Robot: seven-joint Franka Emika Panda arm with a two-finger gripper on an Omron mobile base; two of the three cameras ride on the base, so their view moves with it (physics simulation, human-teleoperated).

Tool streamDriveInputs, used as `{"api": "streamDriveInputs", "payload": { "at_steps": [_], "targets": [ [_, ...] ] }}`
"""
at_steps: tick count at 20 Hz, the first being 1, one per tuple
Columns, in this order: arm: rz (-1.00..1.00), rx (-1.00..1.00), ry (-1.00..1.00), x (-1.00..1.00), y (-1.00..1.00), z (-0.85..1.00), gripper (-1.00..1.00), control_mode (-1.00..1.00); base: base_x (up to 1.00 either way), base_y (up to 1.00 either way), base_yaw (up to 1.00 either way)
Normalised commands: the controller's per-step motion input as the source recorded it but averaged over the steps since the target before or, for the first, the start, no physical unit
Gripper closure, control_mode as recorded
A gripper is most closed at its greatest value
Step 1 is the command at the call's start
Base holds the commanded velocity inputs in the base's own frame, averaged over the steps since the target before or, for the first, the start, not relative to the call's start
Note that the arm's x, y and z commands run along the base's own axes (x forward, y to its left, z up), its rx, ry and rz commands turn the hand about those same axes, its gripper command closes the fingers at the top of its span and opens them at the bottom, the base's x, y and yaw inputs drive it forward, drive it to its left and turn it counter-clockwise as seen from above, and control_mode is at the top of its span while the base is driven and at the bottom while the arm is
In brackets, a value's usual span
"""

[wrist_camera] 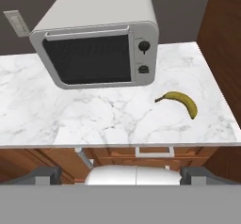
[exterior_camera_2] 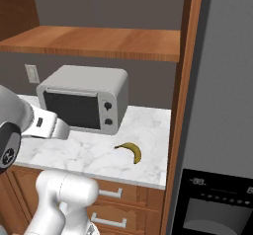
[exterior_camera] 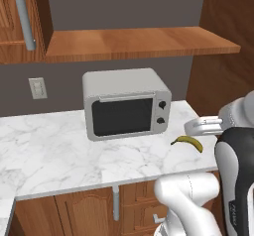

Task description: Open the fridge, remove the banana, corn, and chicken drumstick, and place them on any counter.

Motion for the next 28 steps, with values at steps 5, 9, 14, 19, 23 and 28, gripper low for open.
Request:
{"api": "streamDriveInputs", "payload": {
  "at_steps": [5,9,14,19,23,28],
  "targets": [
    [0.0,0.0,0.0,0.0,0.0,0.0,-1.0,1.0,0.0,0.0,0.0],
    [0.0,0.0,0.0,0.0,0.0,0.0,-1.0,1.0,-0.12,0.0,0.0],
    [0.0,0.0,0.0,0.0,0.0,0.0,-1.0,1.0,-0.93,-0.56,-0.02],
    [0.0,0.0,0.0,0.0,0.0,0.0,-1.0,1.0,-1.0,-0.88,-0.09],
    [0.0,0.0,0.0,0.0,0.0,0.0,-1.0,1.0,-0.56,-0.74,-0.11],
    [0.0,0.0,0.0,0.0,0.0,0.0,-1.0,1.0,0.07,-0.43,-0.05]
  ]
}}
